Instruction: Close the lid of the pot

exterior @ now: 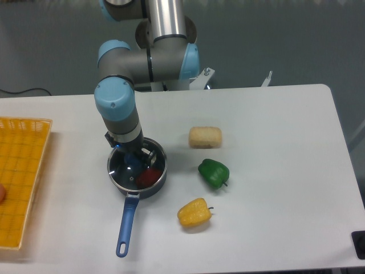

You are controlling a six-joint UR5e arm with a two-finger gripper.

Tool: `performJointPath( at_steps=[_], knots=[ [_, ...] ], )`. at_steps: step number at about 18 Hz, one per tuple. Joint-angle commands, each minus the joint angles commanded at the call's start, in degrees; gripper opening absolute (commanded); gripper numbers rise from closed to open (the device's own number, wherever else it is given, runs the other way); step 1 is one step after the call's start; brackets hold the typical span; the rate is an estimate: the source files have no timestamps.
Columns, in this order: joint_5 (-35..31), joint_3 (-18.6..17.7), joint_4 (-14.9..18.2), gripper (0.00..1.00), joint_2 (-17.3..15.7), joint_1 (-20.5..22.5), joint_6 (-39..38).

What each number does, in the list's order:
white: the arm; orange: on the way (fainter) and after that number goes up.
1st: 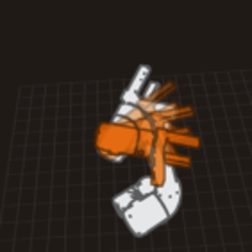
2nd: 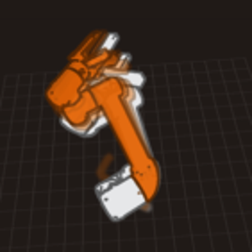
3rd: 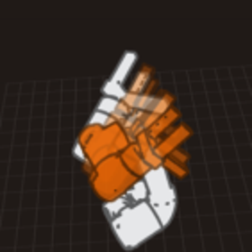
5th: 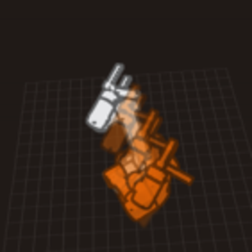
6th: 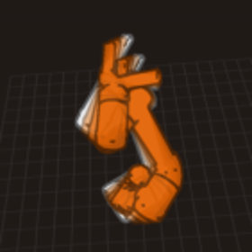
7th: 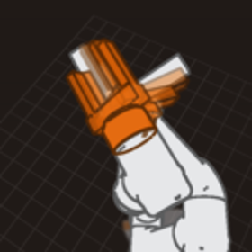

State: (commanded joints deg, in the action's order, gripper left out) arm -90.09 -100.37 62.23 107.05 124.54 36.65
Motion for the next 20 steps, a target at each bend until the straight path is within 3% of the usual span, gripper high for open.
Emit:
performJointPath(
  at_steps=[5,13,20],
  knots=[
    [-0.17,0.17,0.00,1.00,-0.35,0.00,0.26],
    [-2.46,1.05,0.09,1.00,-2.11,0.17,2.19],
    [-2.02,2.90,1.05,1.00,-4.57,5.79,6.92]
  ],
)
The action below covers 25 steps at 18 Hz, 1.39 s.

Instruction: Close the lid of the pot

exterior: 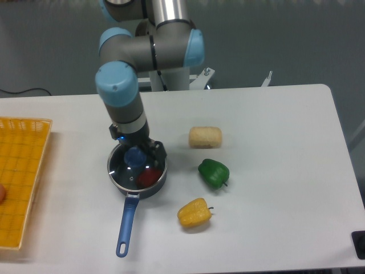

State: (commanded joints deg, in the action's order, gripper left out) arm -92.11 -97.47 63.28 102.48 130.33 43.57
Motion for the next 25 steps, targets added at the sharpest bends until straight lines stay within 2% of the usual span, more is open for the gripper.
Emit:
performJointPath(
  at_steps=[3,6,10,14,19,23,25],
  knots=[
    [-0.09,0.00,3.68,1.00,-1.76,5.17,7.55],
    [0.00,0.18,7.11,1.00,-3.34,11.33,19.23],
    [-0.26,0.97,9.05,1.00,-3.69,18.01,29.18],
    [-0.26,2.98,10.72,1.00,-3.61,22.41,45.26],
    [0.44,4.39,11.08,1.00,-2.12,23.57,48.45],
    [-0.09,8.43,11.34,1.00,2.01,23.83,48.62],
    [0.09,8.79,11.08,1.00,3.16,24.18,50.02]
  ],
)
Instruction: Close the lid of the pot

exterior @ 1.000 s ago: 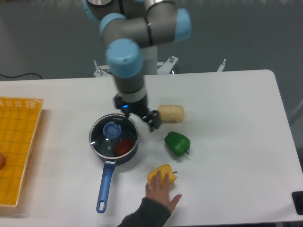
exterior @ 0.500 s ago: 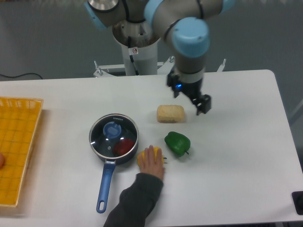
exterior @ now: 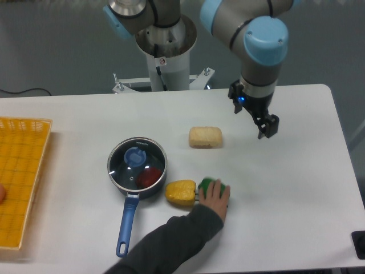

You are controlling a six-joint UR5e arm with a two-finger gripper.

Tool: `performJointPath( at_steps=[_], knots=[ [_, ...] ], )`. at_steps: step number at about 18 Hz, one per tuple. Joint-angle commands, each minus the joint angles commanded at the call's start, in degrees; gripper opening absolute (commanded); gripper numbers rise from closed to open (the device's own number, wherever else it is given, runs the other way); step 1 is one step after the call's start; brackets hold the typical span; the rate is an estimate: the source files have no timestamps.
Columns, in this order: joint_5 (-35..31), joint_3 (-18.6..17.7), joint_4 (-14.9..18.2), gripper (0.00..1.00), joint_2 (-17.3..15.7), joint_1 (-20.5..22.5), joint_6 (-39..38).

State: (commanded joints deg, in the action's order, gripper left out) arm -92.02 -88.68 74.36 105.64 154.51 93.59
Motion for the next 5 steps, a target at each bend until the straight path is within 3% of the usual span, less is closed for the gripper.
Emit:
performJointPath(
  at_steps=[5],
  knots=[
    [0.53,0.35,-0.18,1.00,1.59,1.41,2.74]
  ],
)
